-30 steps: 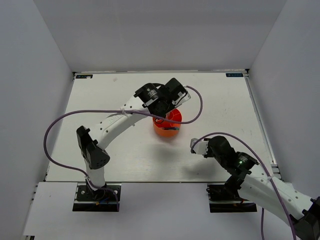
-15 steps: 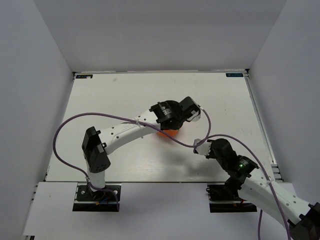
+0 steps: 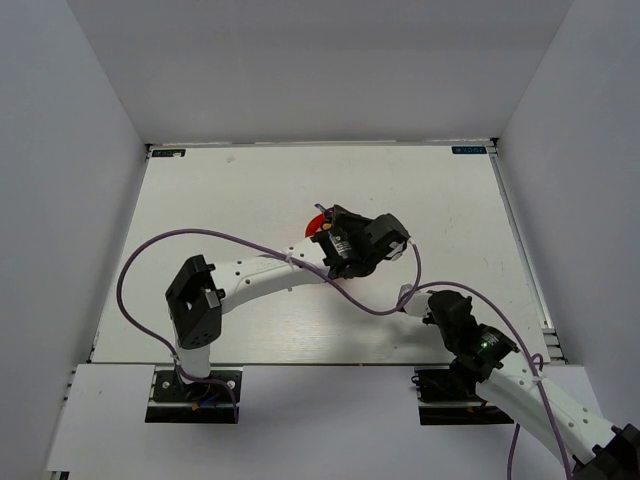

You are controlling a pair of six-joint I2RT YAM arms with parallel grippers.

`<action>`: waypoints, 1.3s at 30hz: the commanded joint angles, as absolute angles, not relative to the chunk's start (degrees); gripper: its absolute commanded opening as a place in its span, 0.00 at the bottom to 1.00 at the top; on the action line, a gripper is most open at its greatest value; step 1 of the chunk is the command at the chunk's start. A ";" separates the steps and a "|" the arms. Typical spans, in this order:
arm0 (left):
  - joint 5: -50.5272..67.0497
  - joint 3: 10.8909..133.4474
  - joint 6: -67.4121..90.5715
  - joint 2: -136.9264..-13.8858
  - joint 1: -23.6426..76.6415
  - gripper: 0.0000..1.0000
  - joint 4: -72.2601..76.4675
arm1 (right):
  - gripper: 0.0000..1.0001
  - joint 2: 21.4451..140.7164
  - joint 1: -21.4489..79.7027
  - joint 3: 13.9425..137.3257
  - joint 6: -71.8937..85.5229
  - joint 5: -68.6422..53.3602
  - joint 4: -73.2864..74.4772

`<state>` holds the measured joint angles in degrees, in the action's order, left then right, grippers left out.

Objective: Sort the stationery into containers
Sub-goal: Place the scissors in the storage box.

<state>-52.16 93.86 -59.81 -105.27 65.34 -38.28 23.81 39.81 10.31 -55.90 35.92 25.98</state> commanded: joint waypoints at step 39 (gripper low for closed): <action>-59.50 76.73 -73.65 -96.59 67.68 0.00 -24.88 | 0.00 40.61 18.55 21.44 -31.82 36.83 14.85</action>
